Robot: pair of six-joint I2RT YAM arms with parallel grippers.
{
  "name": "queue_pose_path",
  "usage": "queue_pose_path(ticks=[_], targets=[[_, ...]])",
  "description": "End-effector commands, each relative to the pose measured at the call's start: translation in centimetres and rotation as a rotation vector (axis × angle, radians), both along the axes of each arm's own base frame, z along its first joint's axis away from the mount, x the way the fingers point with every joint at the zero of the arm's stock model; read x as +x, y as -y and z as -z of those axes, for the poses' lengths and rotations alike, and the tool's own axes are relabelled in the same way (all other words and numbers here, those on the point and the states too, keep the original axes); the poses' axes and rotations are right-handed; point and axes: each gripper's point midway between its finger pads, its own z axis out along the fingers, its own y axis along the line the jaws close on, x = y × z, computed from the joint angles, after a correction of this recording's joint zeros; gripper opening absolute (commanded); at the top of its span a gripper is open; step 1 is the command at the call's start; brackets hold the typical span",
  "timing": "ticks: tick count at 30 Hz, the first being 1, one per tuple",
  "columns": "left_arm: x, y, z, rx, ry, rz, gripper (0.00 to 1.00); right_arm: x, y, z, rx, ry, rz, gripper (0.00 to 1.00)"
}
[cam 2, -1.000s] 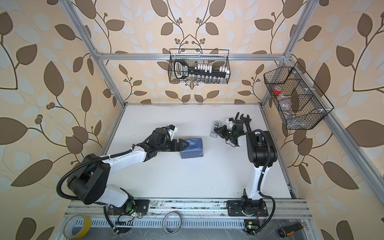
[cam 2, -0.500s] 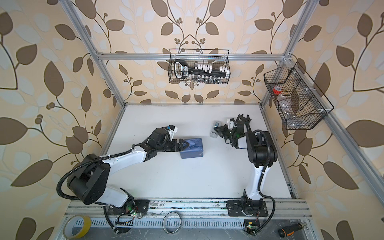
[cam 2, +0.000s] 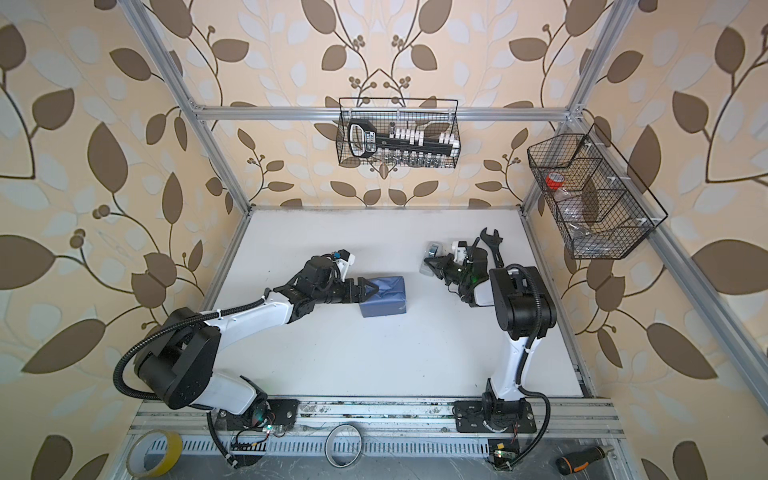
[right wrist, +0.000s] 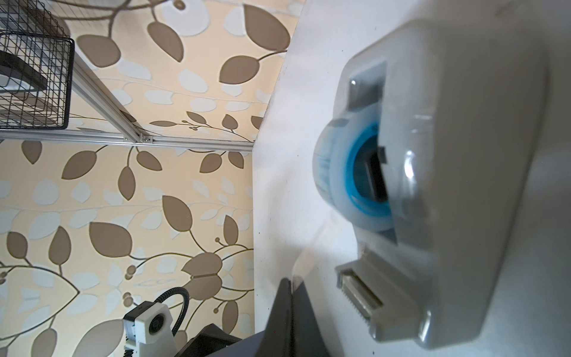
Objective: Wrap the gift box in paper
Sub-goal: 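Pull a strip of clear tape from the dispenser with the right gripper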
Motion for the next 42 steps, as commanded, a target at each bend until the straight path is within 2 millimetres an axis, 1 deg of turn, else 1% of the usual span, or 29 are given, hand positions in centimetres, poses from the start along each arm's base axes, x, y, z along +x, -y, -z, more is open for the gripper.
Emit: queue_pose_path(ticks=[1, 6, 10, 14, 17, 21, 27, 31, 34, 37, 39, 40, 42], targets=[[-2.0, -1.5, 4.6, 0.111, -0.124, 0.001, 0.89, -1.3, -1.2, -1.5, 0.025, 0.044, -0.041, 0.00], [-1.9, -1.5, 4.5, 0.108, -0.123, 0.001, 0.89, -2.5, -1.7, -0.3, 0.005, 0.020, -0.038, 0.00], [-2.0, -1.5, 4.5, 0.109, -0.121, 0.001, 0.89, -3.1, -1.6, 1.5, -0.018, -0.014, -0.031, 0.00], [-1.9, -1.6, 4.5, 0.108, -0.122, -0.002, 0.89, -3.4, -1.6, 3.4, -0.035, -0.050, -0.024, 0.00], [-1.9, -1.5, 4.4, 0.106, -0.121, -0.002, 0.89, -3.4, -0.9, 4.9, -0.065, -0.084, 0.002, 0.00], [-1.9, -1.5, 4.3, 0.104, -0.120, 0.000, 0.89, -3.8, -0.1, 7.1, -0.147, -0.144, 0.033, 0.00], [-1.9, -1.5, 4.3, 0.105, -0.119, 0.000, 0.89, -4.0, 1.3, 9.1, -0.235, -0.215, 0.079, 0.00], [-1.9, -1.4, 4.4, 0.106, -0.118, 0.000, 0.89, -4.7, 2.1, 10.5, -0.303, -0.272, 0.105, 0.00], [-1.8, -1.4, 4.5, 0.104, -0.121, -0.001, 0.89, -4.8, 2.5, 10.5, -0.325, -0.281, 0.130, 0.00], [-1.9, -1.4, 4.6, 0.106, -0.122, 0.000, 0.89, -4.6, 2.3, 9.7, -0.322, -0.255, 0.124, 0.00], [-1.8, -1.4, 4.5, 0.107, -0.121, 0.000, 0.89, -4.4, 2.2, 8.1, -0.326, -0.201, 0.116, 0.00], [-1.8, -1.4, 4.5, 0.109, -0.120, 0.001, 0.89, -4.4, 2.2, 6.9, -0.333, -0.161, 0.109, 0.00], [-1.8, -1.4, 4.6, 0.110, -0.122, 0.001, 0.89, -4.5, 2.4, 3.7, -0.353, -0.064, 0.107, 0.00]])
